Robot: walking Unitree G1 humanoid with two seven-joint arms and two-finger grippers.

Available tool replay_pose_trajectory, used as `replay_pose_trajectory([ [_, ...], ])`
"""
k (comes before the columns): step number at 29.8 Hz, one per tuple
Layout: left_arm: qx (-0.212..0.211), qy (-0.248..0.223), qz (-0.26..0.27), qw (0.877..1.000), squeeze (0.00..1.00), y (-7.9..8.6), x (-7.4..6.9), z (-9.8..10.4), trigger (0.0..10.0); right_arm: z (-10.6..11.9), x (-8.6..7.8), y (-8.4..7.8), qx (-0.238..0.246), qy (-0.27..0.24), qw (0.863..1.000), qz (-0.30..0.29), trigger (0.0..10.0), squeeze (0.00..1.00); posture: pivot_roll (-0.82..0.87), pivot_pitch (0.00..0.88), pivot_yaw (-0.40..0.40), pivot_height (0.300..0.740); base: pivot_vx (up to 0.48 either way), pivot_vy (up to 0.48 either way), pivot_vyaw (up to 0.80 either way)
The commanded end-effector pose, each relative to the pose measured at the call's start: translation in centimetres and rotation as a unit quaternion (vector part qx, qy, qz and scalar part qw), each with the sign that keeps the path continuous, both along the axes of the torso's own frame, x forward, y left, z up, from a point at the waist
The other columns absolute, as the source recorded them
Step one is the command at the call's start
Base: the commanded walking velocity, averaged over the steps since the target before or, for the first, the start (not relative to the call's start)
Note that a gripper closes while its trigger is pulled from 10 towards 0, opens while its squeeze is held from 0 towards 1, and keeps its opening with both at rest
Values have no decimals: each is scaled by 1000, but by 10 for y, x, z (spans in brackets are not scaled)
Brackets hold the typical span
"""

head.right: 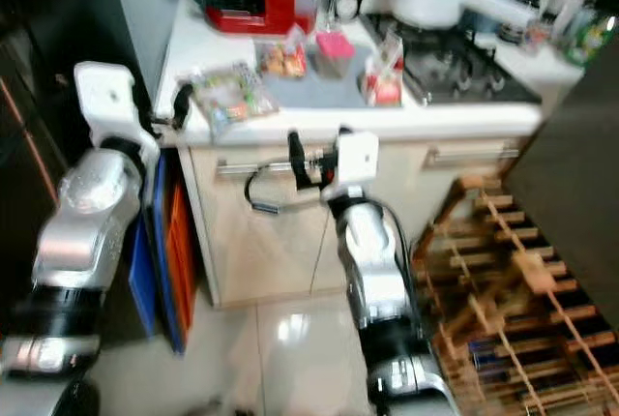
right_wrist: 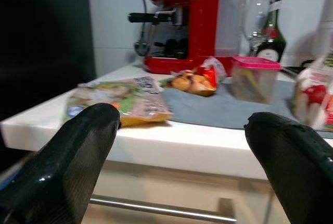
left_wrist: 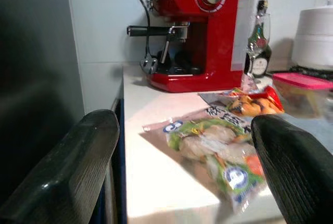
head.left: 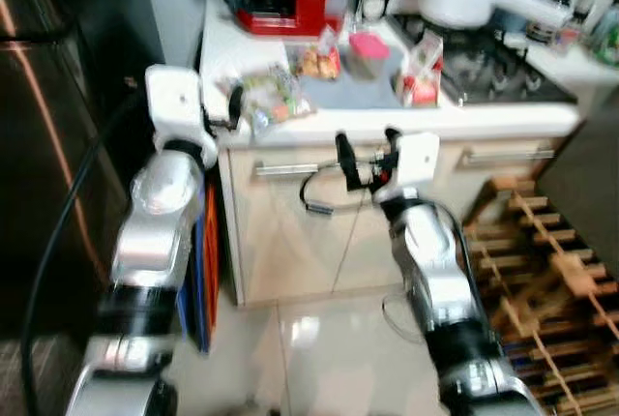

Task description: Restocking fridge

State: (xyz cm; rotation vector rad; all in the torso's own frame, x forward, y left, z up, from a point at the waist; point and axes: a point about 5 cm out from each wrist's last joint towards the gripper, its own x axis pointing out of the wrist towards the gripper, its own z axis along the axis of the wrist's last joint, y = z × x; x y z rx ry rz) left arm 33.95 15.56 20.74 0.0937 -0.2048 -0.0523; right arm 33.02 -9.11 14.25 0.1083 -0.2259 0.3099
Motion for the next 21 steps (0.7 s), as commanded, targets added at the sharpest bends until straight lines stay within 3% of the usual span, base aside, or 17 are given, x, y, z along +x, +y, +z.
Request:
replay_pose_trajectory([
  [1,18,-8,-11,1000,0,-7,-2,2,10000,-2,0,-5,6,6,1000,-8,10000,0,-62,0,-21,740,0,0,0],
  [4,32,-17,-24,999,0,-12,-2,4,10000,-2,1,-7,8,5,1000,-12,10000,0,-65,0,-20,740,0,0,0],
  [8,5,-1,-24,1000,0,-11,-1,1,10000,-1,0,-6,4,1,1000,-11,10000,0,-69,0,-18,740,0,0,0],
  [12,-31,33,-7,999,0,-7,2,-9,10000,1,0,-10,4,-7,1000,-20,10000,0,-74,0,-21,740,366,66,0],
  [21,-27,34,-8,999,0,-6,4,-8,10000,3,0,-16,8,-15,999,-33,10000,0,-80,0,-20,740,400,265,0],
])
